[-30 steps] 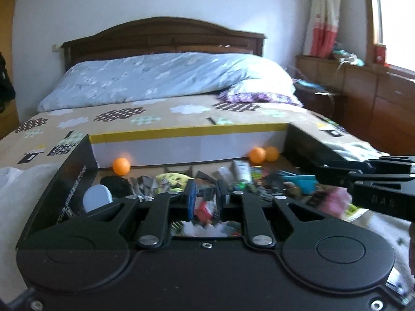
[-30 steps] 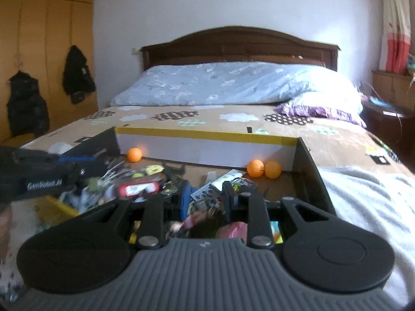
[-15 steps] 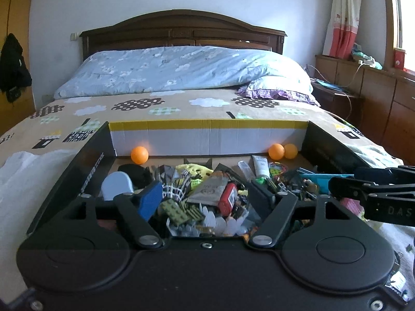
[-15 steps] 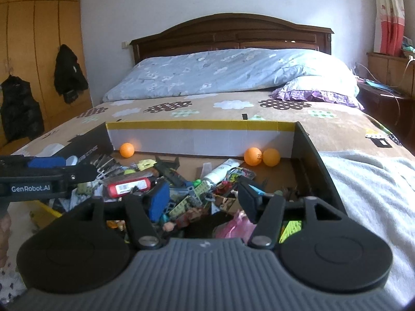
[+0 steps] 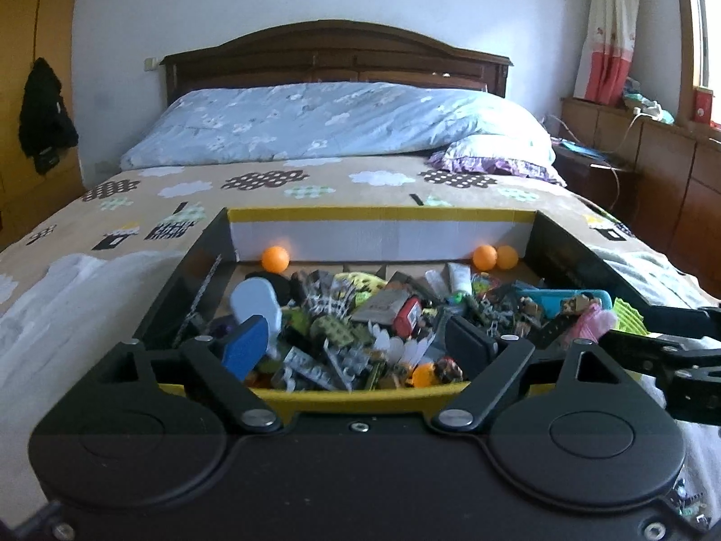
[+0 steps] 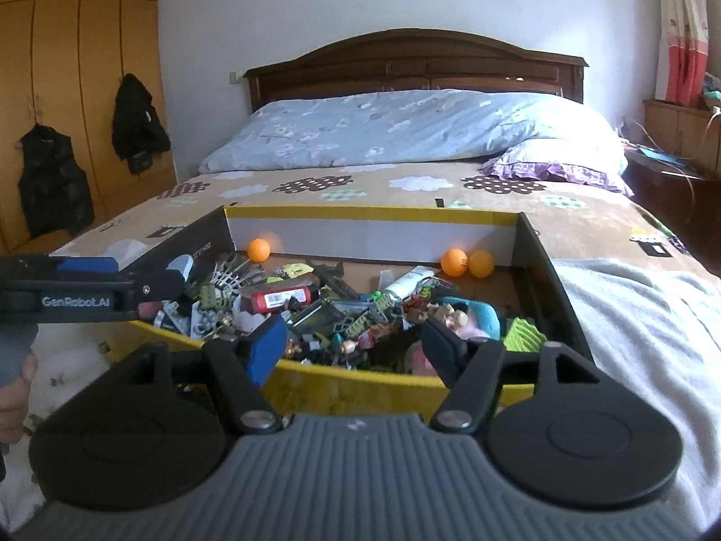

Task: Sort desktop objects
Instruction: 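Withdraw both tools from the box back over the Lego pile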

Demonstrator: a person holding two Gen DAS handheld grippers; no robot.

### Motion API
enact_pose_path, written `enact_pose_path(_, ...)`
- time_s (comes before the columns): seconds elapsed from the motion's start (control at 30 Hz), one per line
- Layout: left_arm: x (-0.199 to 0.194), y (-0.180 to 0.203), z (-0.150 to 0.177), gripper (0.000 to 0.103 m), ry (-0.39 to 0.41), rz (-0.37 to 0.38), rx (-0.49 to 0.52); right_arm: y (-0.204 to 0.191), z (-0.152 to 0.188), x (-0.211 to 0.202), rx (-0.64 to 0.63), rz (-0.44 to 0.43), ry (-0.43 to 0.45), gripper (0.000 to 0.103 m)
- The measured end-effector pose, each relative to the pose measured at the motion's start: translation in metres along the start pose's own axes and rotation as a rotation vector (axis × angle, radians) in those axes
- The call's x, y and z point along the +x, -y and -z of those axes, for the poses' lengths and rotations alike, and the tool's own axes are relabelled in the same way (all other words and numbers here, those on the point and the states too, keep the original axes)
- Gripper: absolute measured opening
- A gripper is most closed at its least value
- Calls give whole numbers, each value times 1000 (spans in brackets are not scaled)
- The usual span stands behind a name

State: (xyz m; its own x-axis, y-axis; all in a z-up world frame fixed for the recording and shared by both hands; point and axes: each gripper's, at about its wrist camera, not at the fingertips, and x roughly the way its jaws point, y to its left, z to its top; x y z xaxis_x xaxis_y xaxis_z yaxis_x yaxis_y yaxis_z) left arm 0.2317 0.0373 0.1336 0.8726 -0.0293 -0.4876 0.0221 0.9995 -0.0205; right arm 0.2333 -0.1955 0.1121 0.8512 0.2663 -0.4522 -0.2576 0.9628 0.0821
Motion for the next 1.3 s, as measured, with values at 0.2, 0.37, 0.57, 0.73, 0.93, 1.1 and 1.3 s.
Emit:
enact_pose_path(0.2,-32,1,5,85,-9,6,3,-7,6,-29,16,-19,-15,79)
enact_pose_path(0.37,-61,8,14,88,10,19,23,-7,16,-52,32,-28,-14,79)
enact_pose_path(0.57,-85,21,37,89,-1,55,39,-5,36,-74,51,-21,-20,81)
enact_pose_path(0.73,-96,31,60,89,-18,71,58,-4,59,-88,64,-10,-33,82)
enact_pose_path(0.93,-99,32,88,89,-66,84,39,-6,82,-99,53,11,-43,86)
enact_pose_path(1.1,-100,29,108,89,-103,74,17,-10,102,-101,49,6,-62,87)
enact_pose_path(1.3,-105,29,125,90,-117,86,21,-16,119,-104,49,3,-77,88)
